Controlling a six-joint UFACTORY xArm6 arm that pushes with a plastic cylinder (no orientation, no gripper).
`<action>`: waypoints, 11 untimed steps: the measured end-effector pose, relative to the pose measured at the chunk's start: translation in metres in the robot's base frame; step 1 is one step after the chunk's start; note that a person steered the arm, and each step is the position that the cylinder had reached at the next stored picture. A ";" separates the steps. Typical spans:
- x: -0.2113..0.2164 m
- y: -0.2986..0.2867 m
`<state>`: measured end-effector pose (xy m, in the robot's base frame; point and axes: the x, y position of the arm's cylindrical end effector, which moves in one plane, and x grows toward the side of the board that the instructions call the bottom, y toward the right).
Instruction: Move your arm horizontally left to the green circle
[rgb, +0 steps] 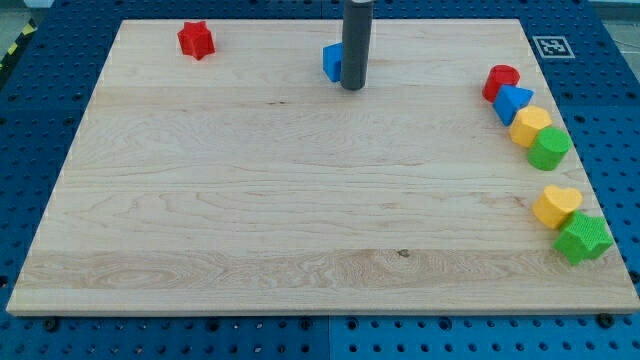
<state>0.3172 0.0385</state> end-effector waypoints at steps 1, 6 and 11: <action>-0.014 0.000; 0.004 -0.020; 0.000 -0.017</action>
